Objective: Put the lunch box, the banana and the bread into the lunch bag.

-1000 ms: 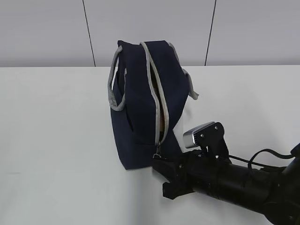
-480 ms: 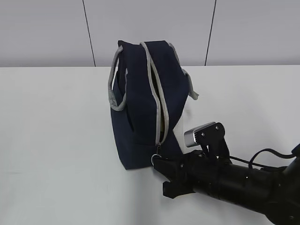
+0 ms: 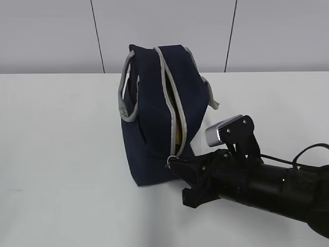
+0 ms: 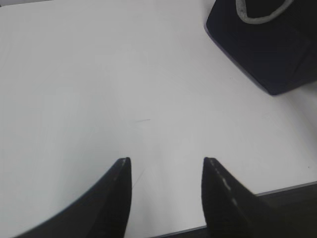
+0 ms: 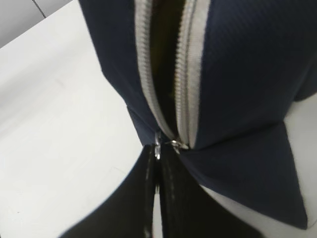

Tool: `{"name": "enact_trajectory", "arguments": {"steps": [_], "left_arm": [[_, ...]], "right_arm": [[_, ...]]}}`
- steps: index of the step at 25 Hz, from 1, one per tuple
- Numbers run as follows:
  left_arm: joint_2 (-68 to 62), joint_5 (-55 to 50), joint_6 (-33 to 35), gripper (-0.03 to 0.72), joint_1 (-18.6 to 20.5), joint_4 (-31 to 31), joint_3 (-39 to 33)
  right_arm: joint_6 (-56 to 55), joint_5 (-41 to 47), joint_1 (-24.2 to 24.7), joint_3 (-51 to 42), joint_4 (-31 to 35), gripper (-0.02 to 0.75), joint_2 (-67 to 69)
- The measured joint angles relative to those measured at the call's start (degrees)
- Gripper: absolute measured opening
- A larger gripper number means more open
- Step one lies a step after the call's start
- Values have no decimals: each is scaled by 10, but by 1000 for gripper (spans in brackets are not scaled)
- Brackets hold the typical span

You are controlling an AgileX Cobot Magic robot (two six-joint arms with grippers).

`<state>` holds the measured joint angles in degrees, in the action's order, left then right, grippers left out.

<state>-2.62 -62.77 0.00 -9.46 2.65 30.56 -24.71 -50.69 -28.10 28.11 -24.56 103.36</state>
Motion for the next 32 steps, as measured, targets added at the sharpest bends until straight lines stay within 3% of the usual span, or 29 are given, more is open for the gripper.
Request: {"name": "enact_trajectory", "arguments": {"steps": [15,32], "left_arm": [[0,0,0,353,0,0,0],[0,0,0,353,0,47,0]], "right_arm": [[-3,102,0,13,-22,-1,-123],[-49,227,0,177,-51,-1,-128]]}}
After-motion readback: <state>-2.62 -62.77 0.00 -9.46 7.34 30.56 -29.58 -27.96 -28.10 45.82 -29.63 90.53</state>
